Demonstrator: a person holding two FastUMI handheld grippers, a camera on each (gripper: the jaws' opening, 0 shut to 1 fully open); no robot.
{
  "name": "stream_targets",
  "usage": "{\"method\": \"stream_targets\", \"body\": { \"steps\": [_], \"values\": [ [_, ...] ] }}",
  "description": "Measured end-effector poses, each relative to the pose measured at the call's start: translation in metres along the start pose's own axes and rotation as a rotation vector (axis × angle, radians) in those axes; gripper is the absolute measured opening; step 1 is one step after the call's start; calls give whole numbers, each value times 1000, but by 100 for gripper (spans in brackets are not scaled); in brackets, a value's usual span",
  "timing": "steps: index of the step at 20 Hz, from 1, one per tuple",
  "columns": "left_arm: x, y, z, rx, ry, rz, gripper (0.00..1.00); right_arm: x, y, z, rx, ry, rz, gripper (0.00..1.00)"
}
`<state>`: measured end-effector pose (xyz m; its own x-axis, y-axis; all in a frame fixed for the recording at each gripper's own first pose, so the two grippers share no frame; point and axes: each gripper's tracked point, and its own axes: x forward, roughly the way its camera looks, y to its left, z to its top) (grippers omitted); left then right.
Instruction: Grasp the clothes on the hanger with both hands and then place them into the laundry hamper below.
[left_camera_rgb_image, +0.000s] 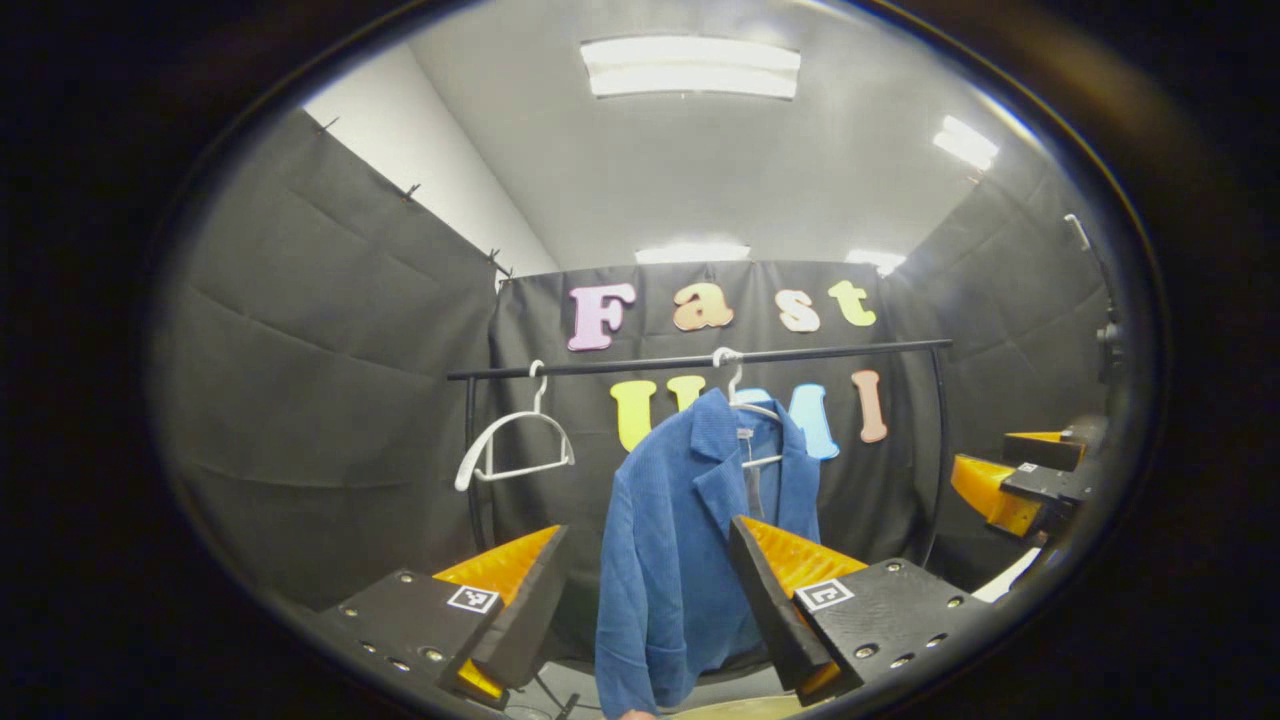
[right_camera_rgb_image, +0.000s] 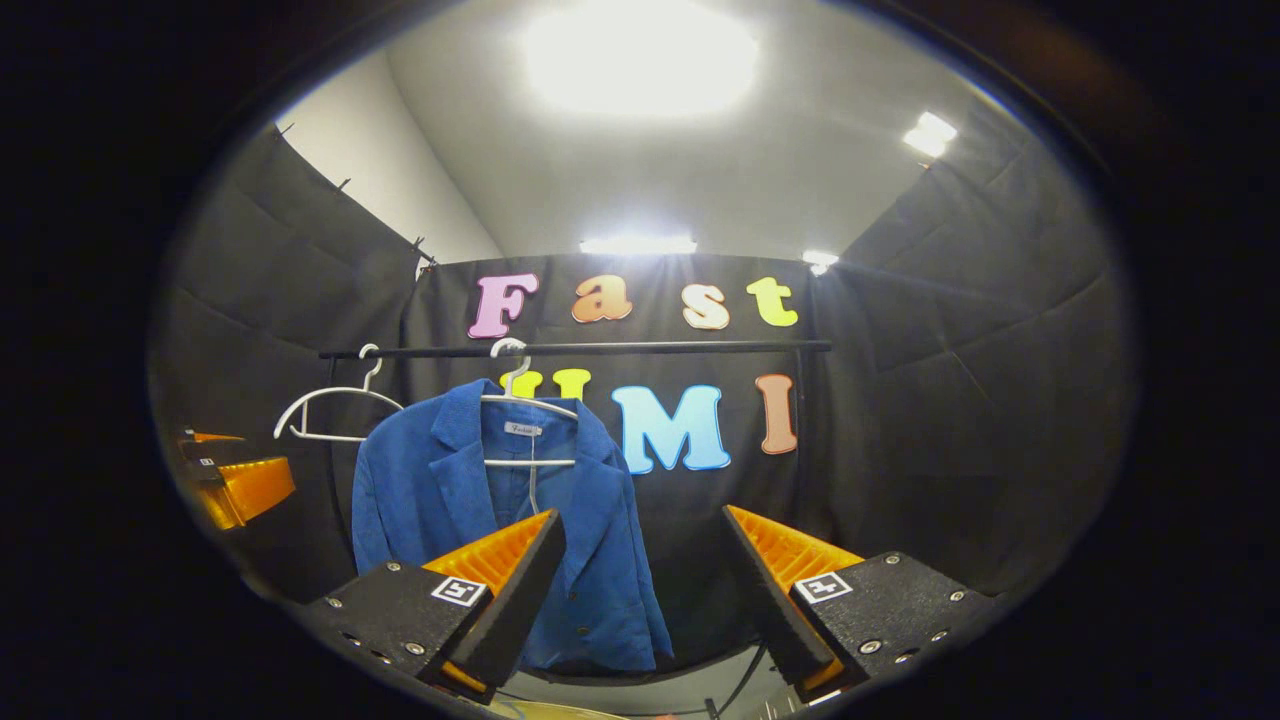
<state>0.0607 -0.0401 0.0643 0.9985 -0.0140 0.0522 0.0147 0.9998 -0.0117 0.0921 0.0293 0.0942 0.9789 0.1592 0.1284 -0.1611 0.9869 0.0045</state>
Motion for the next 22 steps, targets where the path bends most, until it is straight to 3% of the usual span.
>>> {"method": "stream_targets", "body": {
  "steps": [7,8,9,13,14,21,22],
  "values": [
    [55,-16,20,0,-8,25,91,63,9,22,-10,-23,73,96],
    [63,-19,18,0,-5,25,85,72,9,22,-3,-23,82,96],
    [70,-25,16,-3,0,27,85,81,9,23,1,-23,91,96],
    [94,-51,5,-25,24,29,85,117,10,14,10,-7,118,96],
    [101,-57,3,-24,29,28,96,125,9,10,13,2,125,96],
    [142,-87,-9,-28,50,56,97,169,7,-25,56,74,175,96],
    [148,-90,-12,-22,51,62,91,176,6,-31,59,82,181,96]
  ]
}}
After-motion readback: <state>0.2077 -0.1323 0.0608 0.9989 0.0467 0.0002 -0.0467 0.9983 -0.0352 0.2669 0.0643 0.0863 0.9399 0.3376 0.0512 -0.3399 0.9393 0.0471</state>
